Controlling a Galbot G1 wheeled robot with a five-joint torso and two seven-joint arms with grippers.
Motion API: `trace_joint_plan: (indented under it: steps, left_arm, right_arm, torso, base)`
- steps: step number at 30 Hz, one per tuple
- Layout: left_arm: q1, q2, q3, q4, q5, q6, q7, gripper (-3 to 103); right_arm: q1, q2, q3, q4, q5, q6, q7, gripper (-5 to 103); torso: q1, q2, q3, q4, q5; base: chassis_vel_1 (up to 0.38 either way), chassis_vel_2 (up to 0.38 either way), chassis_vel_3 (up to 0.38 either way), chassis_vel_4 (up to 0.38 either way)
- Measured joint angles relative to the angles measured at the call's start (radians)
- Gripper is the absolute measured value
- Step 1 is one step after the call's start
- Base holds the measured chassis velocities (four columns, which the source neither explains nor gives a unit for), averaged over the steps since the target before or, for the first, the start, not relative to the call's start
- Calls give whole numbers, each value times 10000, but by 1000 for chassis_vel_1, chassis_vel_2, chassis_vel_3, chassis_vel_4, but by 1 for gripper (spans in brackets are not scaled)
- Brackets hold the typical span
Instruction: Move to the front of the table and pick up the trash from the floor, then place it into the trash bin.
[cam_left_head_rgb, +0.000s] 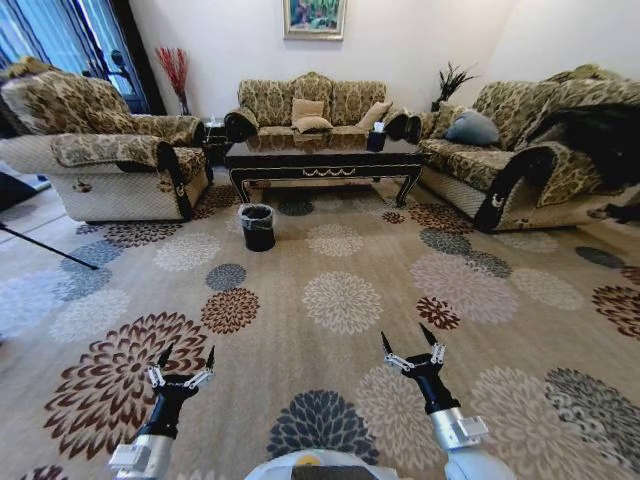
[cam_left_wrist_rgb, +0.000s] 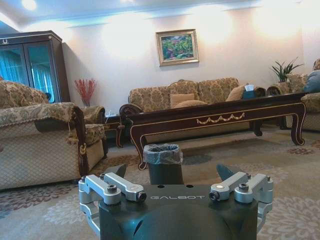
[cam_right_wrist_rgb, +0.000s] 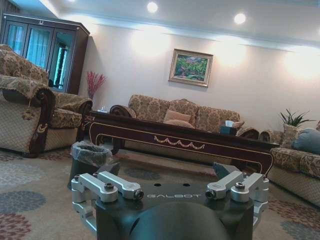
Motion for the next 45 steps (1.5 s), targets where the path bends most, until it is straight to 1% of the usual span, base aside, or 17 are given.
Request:
trace_joint_plan:
  steps: [3,5,9,22,26,28,32,34,45]
  left_arm:
    - [0,0,0,0,0,0,0,100]
    - [-1,0,0,0,0,0,0,100]
    - [-1,0,0,0,0,0,0,100]
    - [0,0,0,0,0,0,0,100]
    - [-1,0,0,0,0,0,0,100]
    - [-1,0,0,0,0,0,0,100]
    - [0,0,0,0,0,0,0,100]
    - [0,0,0,0,0,0,0,100]
    - [-1,0,0,0,0,0,0,100]
  right_arm:
    - [0,0,0,0,0,0,0,100]
    - [0,0,0,0,0,0,0,100]
    - [0,0,0,0,0,0,0,100]
    - [0,0,0,0,0,0,0,100]
    - [0,0,0,0,0,0,0,100]
    - [0,0,0,0,0,0,0,100]
    - [0,0,0,0,0,0,0,100]
    - [0,0,0,0,0,0,0,100]
    - [0,0,0,0,0,0,0,100]
  torso:
    - [28,151,125,0,1]
    - [36,185,150,0,1]
    - [58,385,328,0,2]
    - [151,712,565,-1,1]
    - [199,946,751,-1,1]
    - [205,977,775,0,1]
    - [243,1142,905,-1,0]
    - [244,1148,909,-1,-1]
    - [363,1560,1202,-1,1]
  base:
    - [0,0,0,0]
    - [0,0,0,0]
    - [0,0,0,0]
    - [0,0,0,0]
    - [0,0,0,0]
    - [0,0,0,0]
    - [0,0,0,0]
    - [0,0,0,0]
    - [0,0,0,0]
